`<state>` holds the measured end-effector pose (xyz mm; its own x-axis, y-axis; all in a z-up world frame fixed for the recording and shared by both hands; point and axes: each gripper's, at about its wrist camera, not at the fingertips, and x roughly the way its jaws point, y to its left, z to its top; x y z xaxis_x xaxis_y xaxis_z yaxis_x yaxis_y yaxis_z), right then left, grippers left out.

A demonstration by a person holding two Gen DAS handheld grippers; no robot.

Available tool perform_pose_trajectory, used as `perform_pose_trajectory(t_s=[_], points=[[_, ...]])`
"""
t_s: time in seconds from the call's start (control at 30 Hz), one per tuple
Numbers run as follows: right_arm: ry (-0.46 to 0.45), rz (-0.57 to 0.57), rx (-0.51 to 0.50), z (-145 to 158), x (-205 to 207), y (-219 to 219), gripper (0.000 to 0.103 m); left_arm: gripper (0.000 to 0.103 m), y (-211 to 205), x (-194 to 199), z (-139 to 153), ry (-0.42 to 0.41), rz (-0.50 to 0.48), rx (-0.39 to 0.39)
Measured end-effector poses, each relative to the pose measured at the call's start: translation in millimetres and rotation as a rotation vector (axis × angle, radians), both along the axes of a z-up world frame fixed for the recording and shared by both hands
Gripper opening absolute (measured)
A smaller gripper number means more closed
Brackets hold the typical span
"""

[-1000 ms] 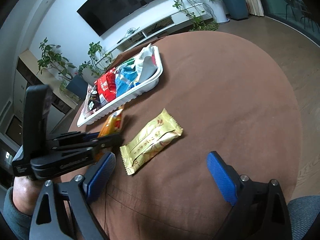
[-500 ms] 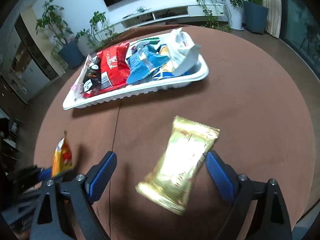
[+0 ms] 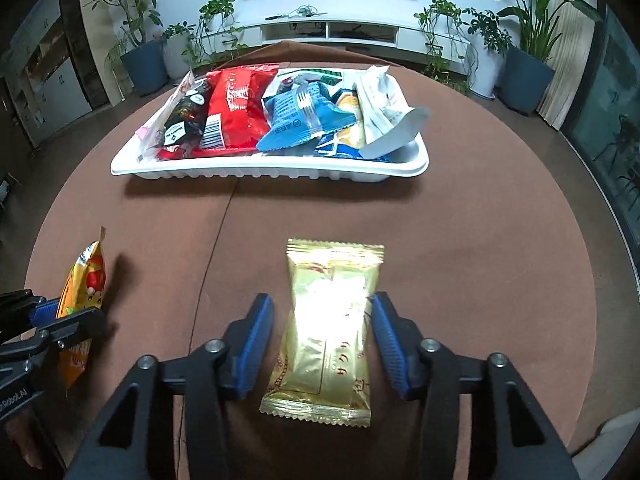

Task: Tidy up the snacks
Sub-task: 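Grasp the gold wrapped bar with the right gripper while the left gripper holds the orange bar, then carry the orange bar and gold bar over the tray with both grippers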

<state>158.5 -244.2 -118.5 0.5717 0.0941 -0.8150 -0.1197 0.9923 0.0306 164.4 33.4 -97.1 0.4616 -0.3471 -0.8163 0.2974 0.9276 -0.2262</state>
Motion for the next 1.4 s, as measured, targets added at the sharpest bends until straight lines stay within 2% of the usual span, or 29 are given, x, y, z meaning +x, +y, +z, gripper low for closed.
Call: perform_pose_trajectory(t_s=[0.07,0.17,0.73,1.1,1.4], points=[[0.001,0.000,0.007,1.3,-0.9,-1.8,0.040,0.019,0.5,-1.7,0.6,-0.002,0.002,0.003],[0.005,0.000,0.030,2.1,-3.7,-5.9,0.034,0.019,0.1,-3.1,0.4,-0.004,0.002,0.006],[0.031,-0.003,0.209,1.9,-30.9,-26.6,0.033,0.019,1.4,-11.4,0.8,-0.010,0.015,0.006],[0.042,-0.047,0.384,6.1,-46.3,-57.6,0.033,0.019,11.7,-16.9,11.6,-0.007,0.030,-0.095],[0.010,-0.098,0.502,22.1,-49.1,-93.2,0.033,0.019,27.1,-13.5,36.6,-0.026,0.052,-0.194]])
